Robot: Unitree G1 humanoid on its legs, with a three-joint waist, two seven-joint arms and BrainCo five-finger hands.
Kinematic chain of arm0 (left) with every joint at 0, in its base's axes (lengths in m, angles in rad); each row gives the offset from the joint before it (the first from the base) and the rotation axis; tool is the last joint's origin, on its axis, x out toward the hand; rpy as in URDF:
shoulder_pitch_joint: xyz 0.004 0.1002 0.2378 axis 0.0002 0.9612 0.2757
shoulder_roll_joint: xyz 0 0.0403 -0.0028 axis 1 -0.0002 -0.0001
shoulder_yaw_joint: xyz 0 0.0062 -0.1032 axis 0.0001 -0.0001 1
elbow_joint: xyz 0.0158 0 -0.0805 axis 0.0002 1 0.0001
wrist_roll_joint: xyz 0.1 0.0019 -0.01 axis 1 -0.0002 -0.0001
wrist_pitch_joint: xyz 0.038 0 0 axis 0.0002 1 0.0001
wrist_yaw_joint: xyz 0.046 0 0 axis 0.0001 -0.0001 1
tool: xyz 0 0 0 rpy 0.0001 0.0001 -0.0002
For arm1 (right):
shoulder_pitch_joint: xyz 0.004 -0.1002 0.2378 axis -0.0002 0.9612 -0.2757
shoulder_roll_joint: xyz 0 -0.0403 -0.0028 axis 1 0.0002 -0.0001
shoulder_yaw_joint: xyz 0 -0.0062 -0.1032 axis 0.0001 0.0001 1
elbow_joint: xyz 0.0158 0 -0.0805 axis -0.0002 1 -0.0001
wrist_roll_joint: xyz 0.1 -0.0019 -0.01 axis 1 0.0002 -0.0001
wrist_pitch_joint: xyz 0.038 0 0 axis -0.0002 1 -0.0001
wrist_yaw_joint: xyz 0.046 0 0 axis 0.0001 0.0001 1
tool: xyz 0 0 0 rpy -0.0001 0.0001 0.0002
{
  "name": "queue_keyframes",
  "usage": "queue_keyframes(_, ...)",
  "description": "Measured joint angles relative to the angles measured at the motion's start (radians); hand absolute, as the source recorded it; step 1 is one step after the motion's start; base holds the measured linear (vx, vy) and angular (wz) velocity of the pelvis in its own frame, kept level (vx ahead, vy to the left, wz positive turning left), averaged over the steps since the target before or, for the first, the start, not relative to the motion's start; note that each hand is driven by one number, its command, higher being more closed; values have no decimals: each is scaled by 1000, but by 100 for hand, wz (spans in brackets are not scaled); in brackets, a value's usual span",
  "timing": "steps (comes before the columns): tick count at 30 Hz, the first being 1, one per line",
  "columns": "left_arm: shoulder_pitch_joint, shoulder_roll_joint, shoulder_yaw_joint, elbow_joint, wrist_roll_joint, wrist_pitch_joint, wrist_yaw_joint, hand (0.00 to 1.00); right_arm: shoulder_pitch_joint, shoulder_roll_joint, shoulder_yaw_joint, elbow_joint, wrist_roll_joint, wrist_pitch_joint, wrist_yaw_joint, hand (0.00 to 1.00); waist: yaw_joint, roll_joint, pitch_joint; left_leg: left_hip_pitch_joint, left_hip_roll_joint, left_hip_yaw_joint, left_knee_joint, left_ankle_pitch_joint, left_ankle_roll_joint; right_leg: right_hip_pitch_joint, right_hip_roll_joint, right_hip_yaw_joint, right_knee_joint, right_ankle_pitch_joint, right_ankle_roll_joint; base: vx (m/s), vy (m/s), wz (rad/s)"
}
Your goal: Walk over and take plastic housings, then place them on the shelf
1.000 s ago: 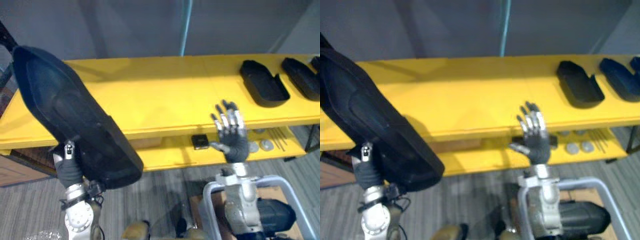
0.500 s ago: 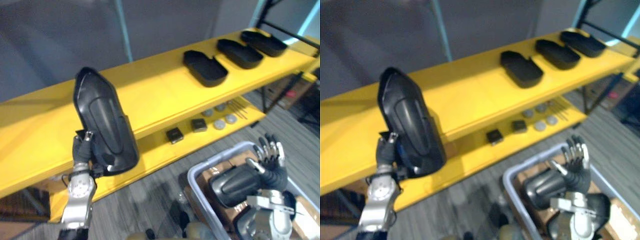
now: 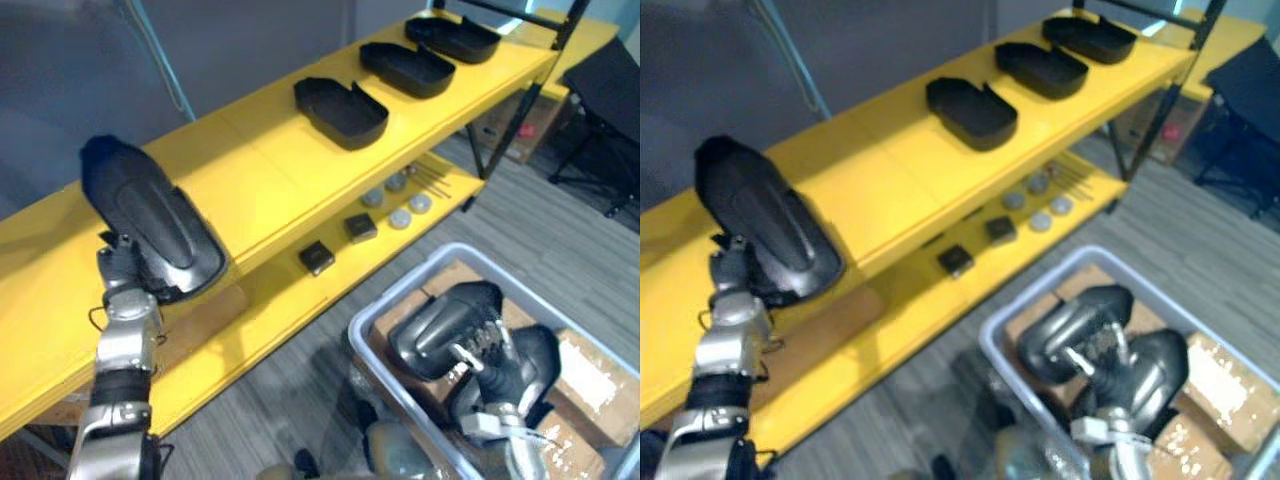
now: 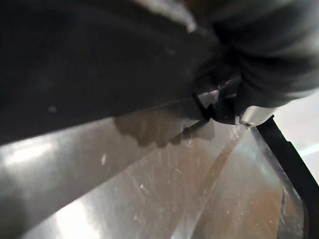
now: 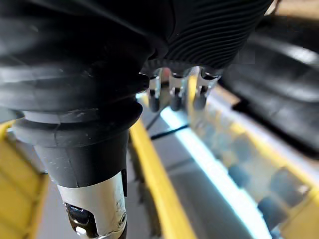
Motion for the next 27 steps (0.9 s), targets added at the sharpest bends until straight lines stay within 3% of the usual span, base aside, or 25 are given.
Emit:
queue_keyframes(7,-126,89,-1,20,65,153,16,100,-11,-7,27,94,68,8,-79,0,1,-13,68,-32,24,30,48,-21,-5,-28,17,9,2,1,1,19,-7,-8)
queue_keyframes(12,-176,117,-8,20,131,229,-14,100,-9,-9,25,140,120,12,-109,0,1,-15,92,-62,36,34,111,-36,8,-30,19,10,11,7,4,55,15,-6)
queue_keyframes(13,-178,118,-9,20,131,235,-23,0,-9,-10,25,141,122,13,-109,0,1,-13,95,-64,37,34,115,-39,8,-30,19,10,11,7,4,-4,31,-6)
queue_keyframes(20,-203,136,-19,19,171,264,-40,0,-14,-10,24,203,145,21,-102,0,4,-11,139,-97,44,33,160,-66,17,-52,21,11,19,7,6,-35,17,-1)
queue_keyframes(27,-209,160,-14,13,113,264,31,0,-13,-10,22,212,146,20,-61,0,9,-7,151,-118,57,33,194,-88,13,-76,28,7,41,-8,2,-32,-3,-1)
